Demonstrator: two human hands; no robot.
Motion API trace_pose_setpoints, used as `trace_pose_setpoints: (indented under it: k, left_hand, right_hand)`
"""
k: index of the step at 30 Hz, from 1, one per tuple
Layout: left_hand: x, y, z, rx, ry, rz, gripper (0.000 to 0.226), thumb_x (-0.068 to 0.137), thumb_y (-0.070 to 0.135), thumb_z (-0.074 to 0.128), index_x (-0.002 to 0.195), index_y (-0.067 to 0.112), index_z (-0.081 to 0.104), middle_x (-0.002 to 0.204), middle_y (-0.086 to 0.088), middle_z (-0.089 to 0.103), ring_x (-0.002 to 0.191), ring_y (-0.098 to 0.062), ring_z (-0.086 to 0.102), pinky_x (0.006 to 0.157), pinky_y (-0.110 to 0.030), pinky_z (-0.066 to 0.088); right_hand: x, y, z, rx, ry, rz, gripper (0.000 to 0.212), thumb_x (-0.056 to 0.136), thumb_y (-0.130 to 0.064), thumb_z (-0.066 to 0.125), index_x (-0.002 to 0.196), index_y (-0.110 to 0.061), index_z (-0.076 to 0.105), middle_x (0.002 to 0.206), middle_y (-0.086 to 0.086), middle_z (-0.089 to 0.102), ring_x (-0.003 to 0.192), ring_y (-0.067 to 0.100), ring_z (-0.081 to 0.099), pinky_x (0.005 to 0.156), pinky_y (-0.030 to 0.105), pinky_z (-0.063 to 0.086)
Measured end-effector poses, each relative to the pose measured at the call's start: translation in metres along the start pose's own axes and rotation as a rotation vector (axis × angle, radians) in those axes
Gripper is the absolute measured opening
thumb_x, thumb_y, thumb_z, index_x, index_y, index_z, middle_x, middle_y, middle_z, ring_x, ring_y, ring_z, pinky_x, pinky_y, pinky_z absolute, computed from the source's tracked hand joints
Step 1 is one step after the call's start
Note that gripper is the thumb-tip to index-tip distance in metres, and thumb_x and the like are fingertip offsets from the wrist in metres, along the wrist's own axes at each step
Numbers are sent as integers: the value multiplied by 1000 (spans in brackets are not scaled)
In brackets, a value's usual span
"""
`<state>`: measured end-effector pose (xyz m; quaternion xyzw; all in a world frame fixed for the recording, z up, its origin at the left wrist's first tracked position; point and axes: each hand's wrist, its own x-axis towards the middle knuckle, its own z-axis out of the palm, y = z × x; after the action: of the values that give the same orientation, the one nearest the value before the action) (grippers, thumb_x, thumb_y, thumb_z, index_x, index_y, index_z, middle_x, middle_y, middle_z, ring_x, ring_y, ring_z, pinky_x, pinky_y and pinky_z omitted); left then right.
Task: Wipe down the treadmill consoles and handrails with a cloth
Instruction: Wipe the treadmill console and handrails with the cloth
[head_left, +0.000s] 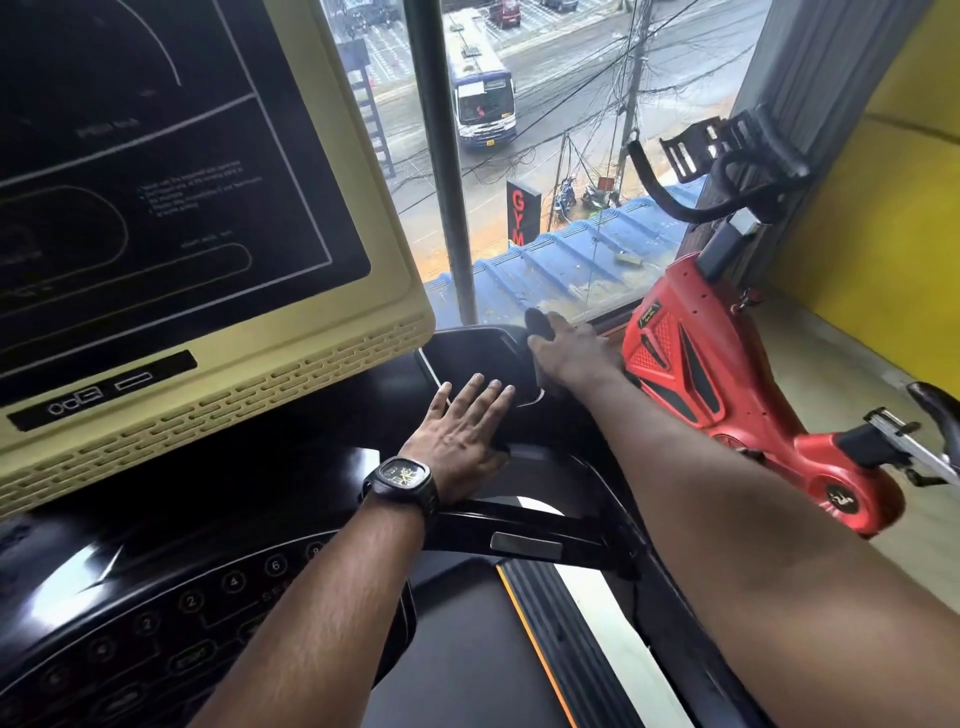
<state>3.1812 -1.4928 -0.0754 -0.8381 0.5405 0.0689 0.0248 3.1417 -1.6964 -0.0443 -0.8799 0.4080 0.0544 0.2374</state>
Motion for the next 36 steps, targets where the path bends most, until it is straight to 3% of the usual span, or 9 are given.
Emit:
trace_pose_setpoints:
  k: [2, 7, 10, 13, 18, 23, 28, 32, 36]
  left_hand:
    - [0, 0, -1, -1, -2, 1, 79, 101, 51, 39, 160, 24, -6, 168, 7, -5, 153, -14, -16, 123, -44, -13]
    - [1, 0, 0, 29, -30, -2, 78, 103, 52, 34, 159, 19, -10, 168, 3, -9, 152, -15, -19, 122, -43, -15]
    - [1, 0, 0, 8, -9, 0, 79, 102, 50, 38, 160, 22, -8, 168, 4, -7, 153, -14, -16, 122, -44, -13]
    - [0, 0, 0, 2, -2, 6, 79, 101, 49, 40, 160, 23, -6, 168, 6, -7, 153, -14, -15, 123, -45, -10]
    - [1, 1, 0, 4, -4, 4, 79, 102, 48, 38, 160, 20, -8, 168, 5, -10, 153, -15, -16, 123, -47, -10]
    - [1, 0, -1, 9, -30, 21, 81, 102, 46, 40, 159, 20, -12, 167, 4, -17, 152, -14, -20, 122, -48, -12]
    - [2, -1, 2, 30, -25, 30, 81, 102, 47, 39, 159, 18, -13, 167, 2, -18, 152, -15, -20, 122, -51, -10]
    - [2, 0, 0, 18, -33, 29, 81, 102, 45, 40, 159, 19, -11, 167, 2, -17, 152, -14, -19, 122, -53, -9]
    - [3, 1, -1, 24, -31, 51, 79, 103, 43, 39, 159, 20, -12, 167, 4, -17, 152, -13, -19, 122, -54, -9]
  right_hand:
    - [-14, -7, 14, -104, 91, 49, 53, 99, -50, 37, 149, -31, 37, 144, 23, 45, 127, 47, 49, 101, 61, 39]
    - [-38, -9, 28, -294, 238, -343, 53, 97, -55, 43, 148, -41, 41, 156, 11, 38, 128, 44, 47, 99, 55, 43]
    - [-18, -4, 8, -93, 42, -177, 57, 99, -58, 39, 153, -44, 31, 163, 10, 28, 137, 45, 40, 106, 59, 41]
    - [-37, -2, 17, -83, 145, 43, 56, 99, -56, 38, 151, -36, 34, 151, 19, 39, 128, 46, 48, 101, 57, 45]
    - [-54, 10, 31, -234, 271, -246, 54, 98, -57, 41, 149, -40, 37, 156, 14, 36, 124, 45, 51, 99, 53, 46]
    - [-55, 21, 17, -67, 198, 103, 54, 101, -54, 37, 149, -30, 37, 144, 23, 47, 123, 46, 54, 99, 53, 44]
    - [-79, 27, 37, -315, 329, -228, 57, 96, -55, 46, 150, -38, 40, 153, 18, 42, 120, 46, 54, 94, 52, 48]
    - [-62, 43, 9, 11, 145, 38, 58, 100, -56, 38, 154, -34, 33, 147, 21, 47, 127, 45, 53, 101, 52, 45]
    - [-107, 36, 40, -281, 373, 37, 51, 97, -52, 45, 142, -29, 44, 137, 25, 52, 114, 46, 58, 90, 53, 47]
